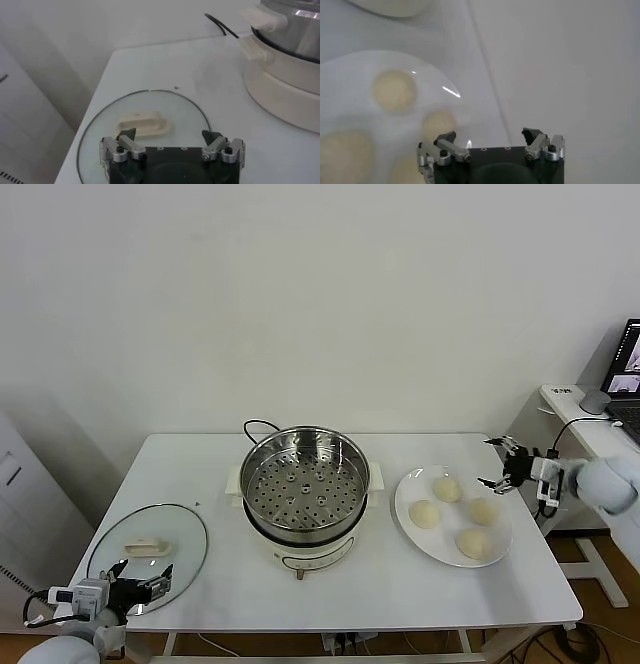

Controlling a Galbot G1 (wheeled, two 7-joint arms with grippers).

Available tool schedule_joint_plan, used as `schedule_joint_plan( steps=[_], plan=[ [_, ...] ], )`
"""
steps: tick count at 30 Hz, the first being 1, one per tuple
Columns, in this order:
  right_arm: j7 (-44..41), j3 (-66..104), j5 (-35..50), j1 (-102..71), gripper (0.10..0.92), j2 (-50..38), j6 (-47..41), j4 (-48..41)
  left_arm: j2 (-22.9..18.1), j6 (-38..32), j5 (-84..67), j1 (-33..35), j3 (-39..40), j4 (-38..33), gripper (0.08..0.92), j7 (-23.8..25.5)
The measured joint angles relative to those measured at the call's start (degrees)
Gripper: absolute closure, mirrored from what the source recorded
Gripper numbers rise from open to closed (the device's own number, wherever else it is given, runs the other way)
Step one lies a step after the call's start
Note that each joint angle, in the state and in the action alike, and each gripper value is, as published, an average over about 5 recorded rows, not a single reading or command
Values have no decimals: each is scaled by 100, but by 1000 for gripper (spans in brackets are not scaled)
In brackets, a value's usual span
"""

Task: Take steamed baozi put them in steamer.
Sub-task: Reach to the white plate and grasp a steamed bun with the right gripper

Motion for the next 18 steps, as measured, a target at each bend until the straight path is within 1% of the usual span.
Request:
schedule_joint_plan(
  steps=[4, 8, 13, 18],
  plan=[
    [-506, -802, -18, 741, 203, 254, 167, -486, -1, 3, -5, -34, 29, 32, 177, 5],
    [-827, -1334, -84, 1200, 203, 564, 298, -934, 2, 8, -7, -73, 63, 62, 177, 9],
    [-1030, -1703, -250, 1513, 203, 961, 415, -1411, 18, 11, -17, -100, 79, 84, 177, 12],
    [-1046, -1854, -548, 1632, 203, 1330, 448, -1817, 34, 11, -45, -107, 78, 95, 177, 14]
  ],
)
